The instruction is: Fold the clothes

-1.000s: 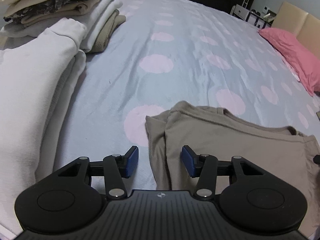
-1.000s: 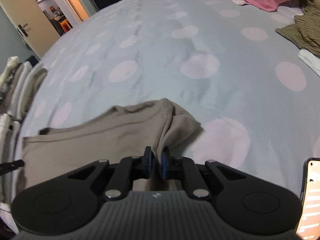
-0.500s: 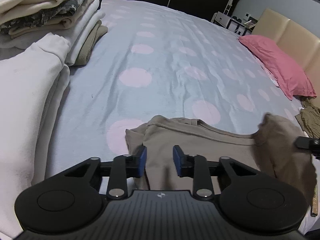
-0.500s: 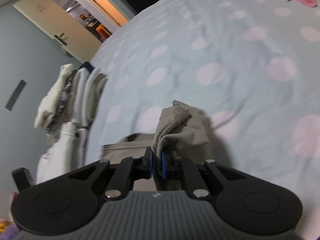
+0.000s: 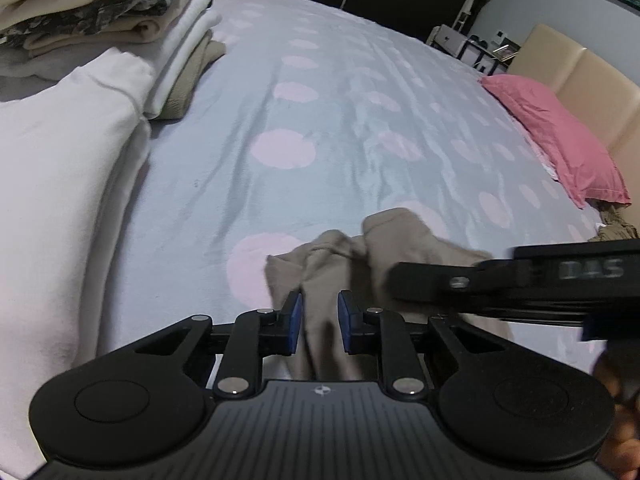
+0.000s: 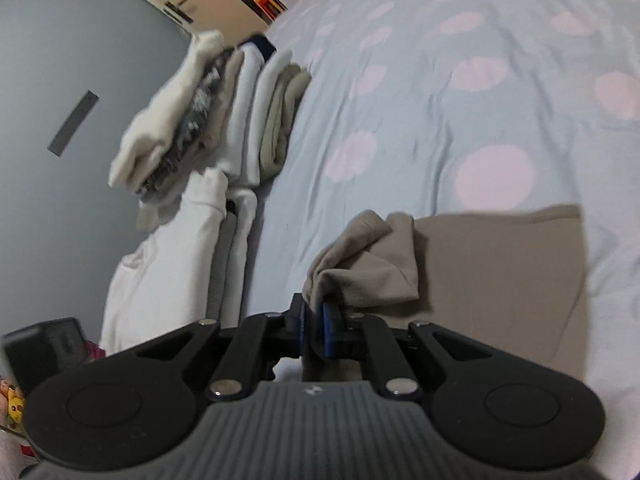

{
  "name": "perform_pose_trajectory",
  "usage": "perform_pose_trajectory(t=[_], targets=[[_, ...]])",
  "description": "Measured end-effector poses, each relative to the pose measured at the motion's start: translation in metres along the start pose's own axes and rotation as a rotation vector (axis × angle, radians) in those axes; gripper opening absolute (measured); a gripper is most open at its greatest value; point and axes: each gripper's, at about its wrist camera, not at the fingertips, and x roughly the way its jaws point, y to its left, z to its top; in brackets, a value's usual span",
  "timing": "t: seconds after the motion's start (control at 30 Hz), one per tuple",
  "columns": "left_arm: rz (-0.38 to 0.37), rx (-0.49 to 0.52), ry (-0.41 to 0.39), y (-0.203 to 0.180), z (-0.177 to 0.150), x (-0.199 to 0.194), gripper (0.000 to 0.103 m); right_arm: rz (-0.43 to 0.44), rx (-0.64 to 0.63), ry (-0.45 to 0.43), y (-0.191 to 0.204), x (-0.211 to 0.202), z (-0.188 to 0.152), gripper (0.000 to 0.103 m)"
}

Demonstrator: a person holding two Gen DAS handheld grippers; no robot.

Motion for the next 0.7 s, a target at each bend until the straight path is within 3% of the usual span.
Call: perform_pose_trajectory(t=[0.17,0.27,0.3,0.5,0.6,0.7], targets=[[0.021,-0.013,0.022,0.006,-0.001,0.000,0.017,-0.059,-0.028,0.046,0.002,0.028,-0.002,0.011],[0.022,-0.020,0.028,0.007,-0.001,-0.003,0.017,-0.056,-0.018,0.059,0.000,0.030,-0.003,0.030],[0.022,-0.021,0.029,0.006,-0.001,-0.005,0.017,-0.053,-0.021,0.051,0.000,0.025,-0.003,0.042],[0.001,-0.026,0.038,0.000,-0.004,-0.016,0.019,-0.082,-0.134,-0.017,0.001,-0.030,-0.013,0.049],[-0.018,-0.015,0.048,-0.009,-0.008,-0.025,0.026,-0.121,-0.192,-0.031,-0.012,-0.061,-0.033,0.056],[-0.042,0.010,0.052,-0.020,-0.015,-0.033,0.028,-0.173,-0.212,-0.036,-0.033,-0.083,-0.060,0.057]])
